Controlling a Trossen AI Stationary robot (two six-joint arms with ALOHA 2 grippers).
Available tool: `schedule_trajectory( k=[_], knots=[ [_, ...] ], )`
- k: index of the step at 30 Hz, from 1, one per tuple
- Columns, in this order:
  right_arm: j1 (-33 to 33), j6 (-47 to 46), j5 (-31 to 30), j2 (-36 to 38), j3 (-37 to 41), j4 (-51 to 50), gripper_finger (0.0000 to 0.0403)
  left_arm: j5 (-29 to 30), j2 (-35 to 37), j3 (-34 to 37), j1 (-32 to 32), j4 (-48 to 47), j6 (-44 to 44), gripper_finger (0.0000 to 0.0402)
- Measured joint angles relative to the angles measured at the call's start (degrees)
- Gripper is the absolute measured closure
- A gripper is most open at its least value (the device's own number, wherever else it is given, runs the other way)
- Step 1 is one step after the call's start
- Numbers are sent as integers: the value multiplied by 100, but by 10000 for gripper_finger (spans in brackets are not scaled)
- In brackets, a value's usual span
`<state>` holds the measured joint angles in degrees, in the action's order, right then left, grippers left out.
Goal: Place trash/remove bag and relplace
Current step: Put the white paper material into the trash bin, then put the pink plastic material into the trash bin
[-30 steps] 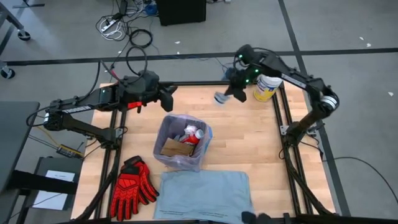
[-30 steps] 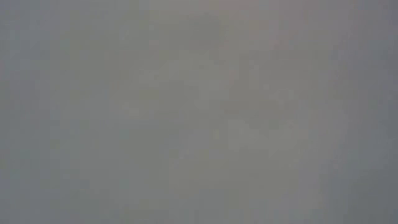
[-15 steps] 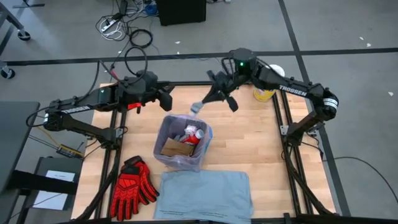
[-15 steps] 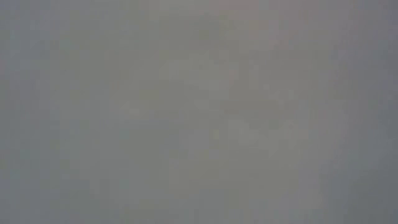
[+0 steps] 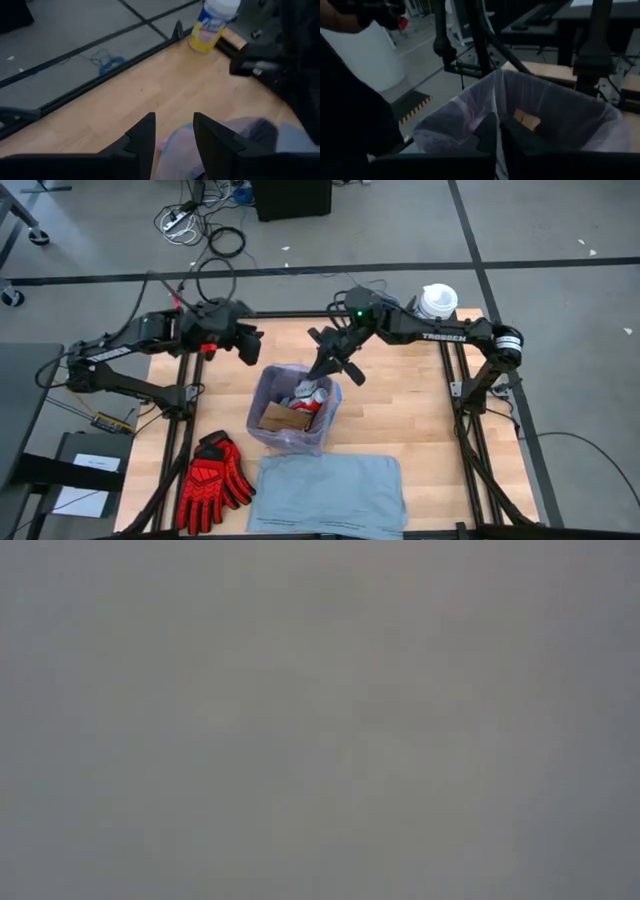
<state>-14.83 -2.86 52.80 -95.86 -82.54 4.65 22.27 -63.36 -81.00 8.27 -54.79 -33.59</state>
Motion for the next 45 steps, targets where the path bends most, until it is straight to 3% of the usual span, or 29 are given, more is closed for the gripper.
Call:
schedule_trajectory(
  k=[5, 9, 12, 15, 19, 23, 26, 30, 36, 40, 45],
  knots=[
    [95, -258, -241, -58, 2, 58, 308, -13, -112, 161, -2, 210, 44, 259],
    [131, -467, -1277, -32, 2, -81, 234, -357, -119, 165, 0, 153, 171, 259],
    [104, -571, -1669, 40, 4, -56, 207, -696, -36, 173, -13, -183, 186, 259],
    [81, -602, -1939, 177, 4, -33, 203, -823, 124, 174, -259, -549, 357, 259],
    [79, -620, -2255, 378, 4, -196, 216, -434, 469, 519, -665, -846, 286, 259],
    [-33, -1049, -1756, 675, 4, -197, 229, -249, 1189, 1348, -898, -882, -249, 259],
    [-146, -1590, -1703, 879, 4, -337, 237, -379, 1655, 2149, -1003, -710, -685, 260],
    [-281, -2019, -2343, 1171, 2, -792, 246, -801, 1931, 3220, -1071, 326, -1144, 260],
    [-328, -1947, -3283, 1478, 4, -1886, 265, -1656, 1638, 4682, -1092, 3345, -1066, 260],
    [-292, -2040, -3361, 1584, 4, -2019, 274, -1656, 1118, 5124, -1076, 5132, -1198, 260],
    [-287, -2095, -3416, 1595, 4, -1990, 280, -1663, 335, 5144, -1007, 5864, -1379, 260]
  ],
)
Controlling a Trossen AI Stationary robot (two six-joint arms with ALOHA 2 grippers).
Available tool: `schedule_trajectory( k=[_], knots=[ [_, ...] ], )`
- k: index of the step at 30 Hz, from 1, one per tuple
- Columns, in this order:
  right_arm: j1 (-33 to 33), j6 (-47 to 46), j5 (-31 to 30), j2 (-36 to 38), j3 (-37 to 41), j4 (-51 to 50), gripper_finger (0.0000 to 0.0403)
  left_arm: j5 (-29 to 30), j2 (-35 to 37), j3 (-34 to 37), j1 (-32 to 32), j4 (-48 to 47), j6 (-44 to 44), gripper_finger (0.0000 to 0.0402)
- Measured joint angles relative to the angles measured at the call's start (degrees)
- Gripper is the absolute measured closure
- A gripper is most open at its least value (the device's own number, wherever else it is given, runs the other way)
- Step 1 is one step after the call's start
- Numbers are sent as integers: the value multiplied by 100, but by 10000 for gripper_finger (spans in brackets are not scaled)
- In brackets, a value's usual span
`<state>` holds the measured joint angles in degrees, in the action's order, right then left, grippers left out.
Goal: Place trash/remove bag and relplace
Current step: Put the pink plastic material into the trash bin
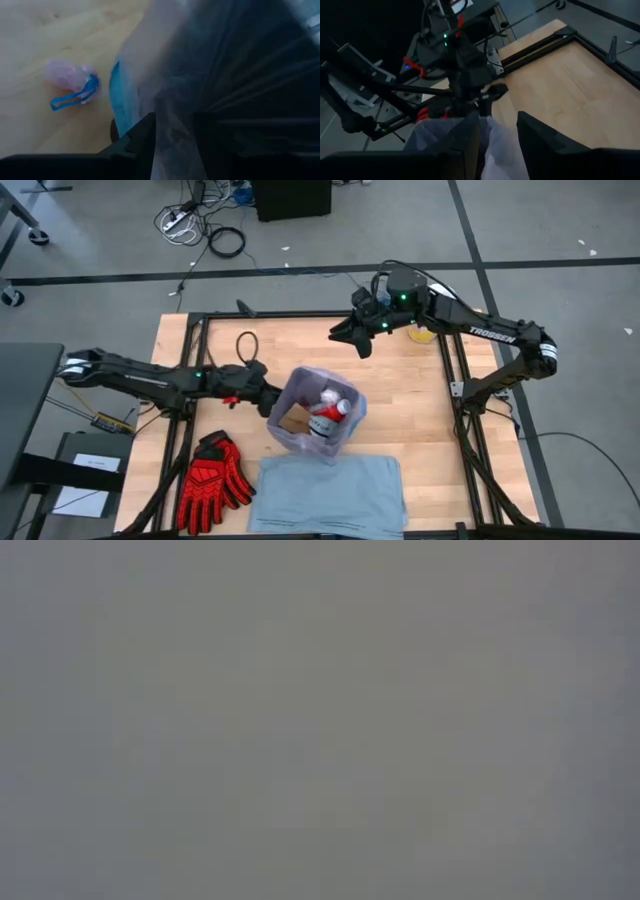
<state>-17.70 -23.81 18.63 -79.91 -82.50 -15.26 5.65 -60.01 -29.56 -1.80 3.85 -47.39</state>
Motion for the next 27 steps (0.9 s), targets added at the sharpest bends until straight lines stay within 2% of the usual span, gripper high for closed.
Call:
schedule_trajectory(
  k=[3, 8, 11, 17, 23, 27],
  knots=[
    [-38, -75, -11, -49, 0, 31, 280, -42, -548, 2, -2, 506, 37, 260],
    [-54, -170, -157, -54, 0, 43, 280, -73, -1407, -8, 14, 1874, 194, 260],
    [-87, -264, -193, -56, 0, 76, 280, -50, -1701, -167, 91, 2205, 417, 260],
    [-121, -536, -282, -56, 0, 96, 281, -62, -1881, -548, 428, 1777, 1125, 260],
    [-48, -776, -272, -56, 0, 83, 280, 24, -1881, -597, 954, 1029, 1301, 259],
    [-27, -889, -413, -56, 0, 79, 280, -221, -1881, -597, 1239, 754, 1747, 249]
  ],
)
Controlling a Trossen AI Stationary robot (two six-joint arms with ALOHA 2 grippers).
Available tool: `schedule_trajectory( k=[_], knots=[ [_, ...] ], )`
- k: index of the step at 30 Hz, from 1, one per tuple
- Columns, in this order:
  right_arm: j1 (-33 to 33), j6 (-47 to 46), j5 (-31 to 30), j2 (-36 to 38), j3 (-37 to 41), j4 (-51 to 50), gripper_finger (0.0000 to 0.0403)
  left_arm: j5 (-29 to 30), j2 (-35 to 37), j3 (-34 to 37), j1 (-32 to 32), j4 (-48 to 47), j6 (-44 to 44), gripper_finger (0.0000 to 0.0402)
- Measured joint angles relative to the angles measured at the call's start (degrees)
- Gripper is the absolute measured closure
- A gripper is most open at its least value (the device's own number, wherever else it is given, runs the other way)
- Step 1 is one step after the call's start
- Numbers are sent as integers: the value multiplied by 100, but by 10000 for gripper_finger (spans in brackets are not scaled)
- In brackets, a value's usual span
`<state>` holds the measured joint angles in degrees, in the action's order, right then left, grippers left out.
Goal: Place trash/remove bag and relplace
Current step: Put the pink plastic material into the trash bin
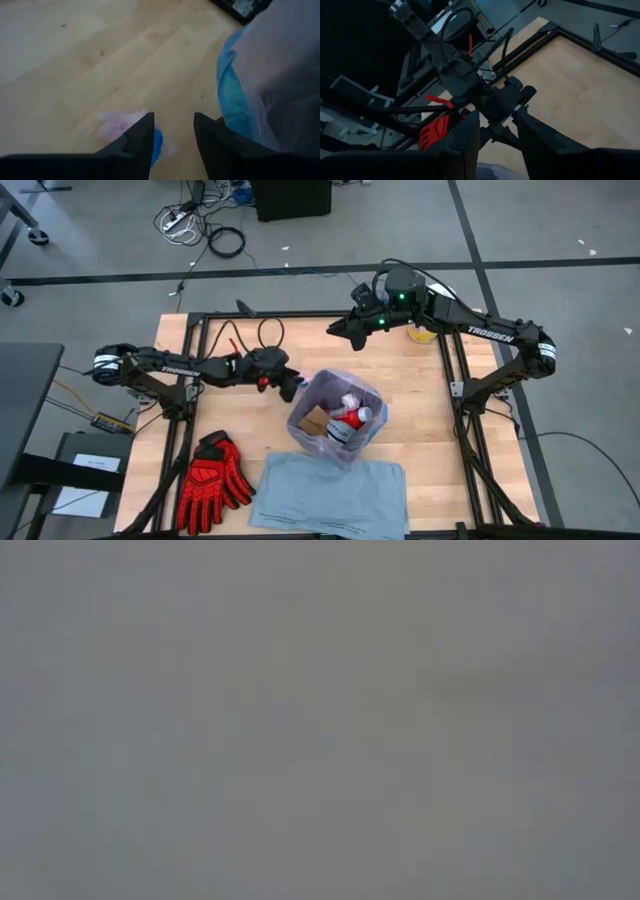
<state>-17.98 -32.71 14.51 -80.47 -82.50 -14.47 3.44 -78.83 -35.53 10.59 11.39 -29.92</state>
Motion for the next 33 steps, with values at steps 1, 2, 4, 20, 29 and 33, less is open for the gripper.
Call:
schedule_trajectory(
  k=[1, 2, 4, 20, 29, 33],
  knots=[
    [-12, -30, -27, 0, 0, 1, 280, -54, 1, 0, 54, 1, 97, 242],
    [-50, -64, -41, 0, 0, -1, 280, -113, 2, -4, 103, 2, 151, 233],
    [-142, -133, -121, 0, 0, 3, 280, -172, 2, -4, 192, -38, 319, 210],
    [-474, -609, -434, -2, 0, 331, 280, -618, -1460, -7, 368, 856, 2211, 119],
    [-490, -315, -629, -2, 0, 324, 281, -384, -2273, -41, 597, 1167, 1930, 233],
    [-496, -257, -667, -2, 0, 322, 288, -368, -2202, -29, 666, 1138, 1891, 339]
  ],
)
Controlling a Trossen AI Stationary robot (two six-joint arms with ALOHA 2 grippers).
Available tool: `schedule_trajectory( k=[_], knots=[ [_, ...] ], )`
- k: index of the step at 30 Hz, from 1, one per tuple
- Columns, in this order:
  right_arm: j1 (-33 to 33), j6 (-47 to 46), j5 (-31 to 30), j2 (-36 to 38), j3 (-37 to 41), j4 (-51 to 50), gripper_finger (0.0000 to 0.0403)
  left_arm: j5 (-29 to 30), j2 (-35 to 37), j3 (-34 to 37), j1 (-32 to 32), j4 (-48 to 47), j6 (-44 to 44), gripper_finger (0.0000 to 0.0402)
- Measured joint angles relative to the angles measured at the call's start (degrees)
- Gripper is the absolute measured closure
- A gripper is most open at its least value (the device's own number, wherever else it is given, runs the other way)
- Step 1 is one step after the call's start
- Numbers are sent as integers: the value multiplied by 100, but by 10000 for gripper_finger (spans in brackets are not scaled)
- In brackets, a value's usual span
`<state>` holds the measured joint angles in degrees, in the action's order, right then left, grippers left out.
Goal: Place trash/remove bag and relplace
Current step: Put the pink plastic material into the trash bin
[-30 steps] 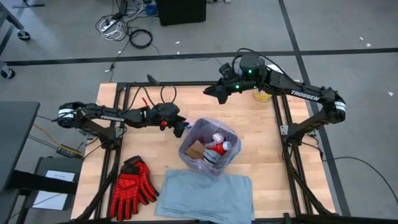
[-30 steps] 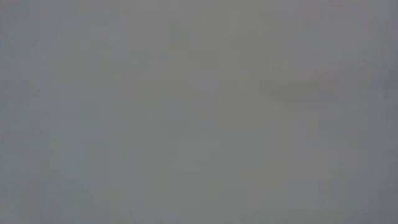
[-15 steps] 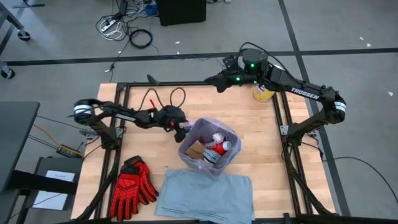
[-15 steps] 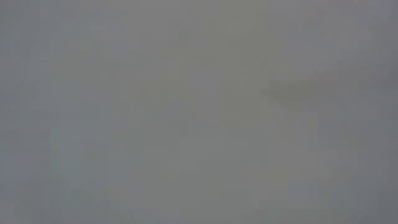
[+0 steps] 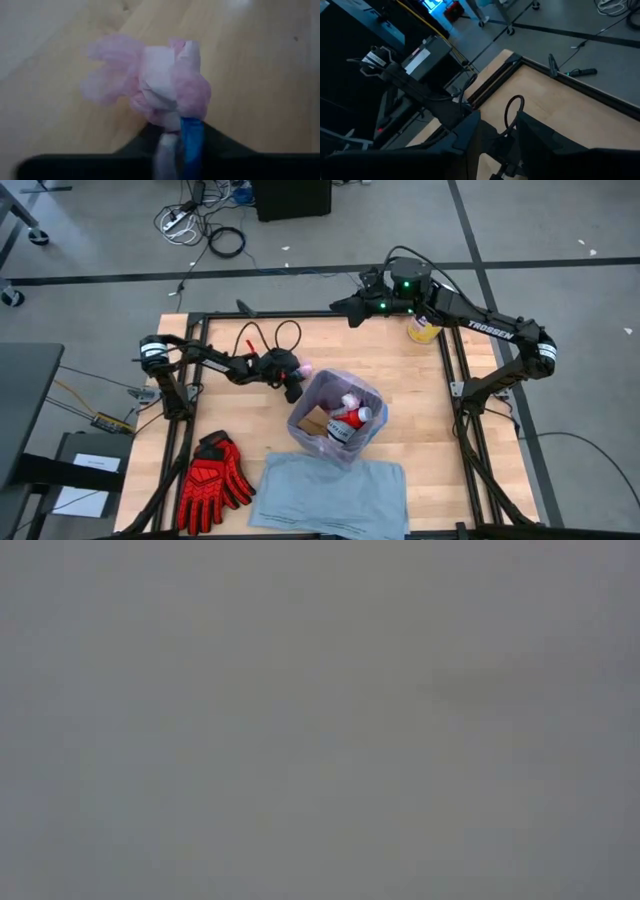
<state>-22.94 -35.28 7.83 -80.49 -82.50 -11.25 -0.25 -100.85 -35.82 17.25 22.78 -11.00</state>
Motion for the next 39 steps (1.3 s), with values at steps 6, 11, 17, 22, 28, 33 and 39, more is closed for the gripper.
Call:
schedule_trajectory(
  k=[6, 11, 17, 22, 28, 33, 39],
  knots=[
    [-4, 134, -73, 0, 0, 20, 308, -253, 702, 12, 177, -900, 181, 390],
    [-50, 196, -44, -2, 0, 47, 327, -597, 1747, -232, 394, -2515, 953, 397],
    [-58, 307, 370, -2, 0, 107, 365, -1535, 3133, -773, 212, -3662, 2910, 398],
    [12, 588, 439, -2, 0, 154, 399, -1194, 3780, -1699, 66, -4313, 3351, 398],
    [35, 636, 838, -2, 0, 177, 402, -2271, 3440, -3423, -39, -4297, 2141, 398],
    [72, 489, 1115, -2, 0, 226, 403, -2673, 2684, -4489, -532, -5565, 2478, 398],
    [70, 578, 1403, -4, 0, 50, 403, -2831, 2071, -5200, -855, -6359, 2833, 398]
  ],
)
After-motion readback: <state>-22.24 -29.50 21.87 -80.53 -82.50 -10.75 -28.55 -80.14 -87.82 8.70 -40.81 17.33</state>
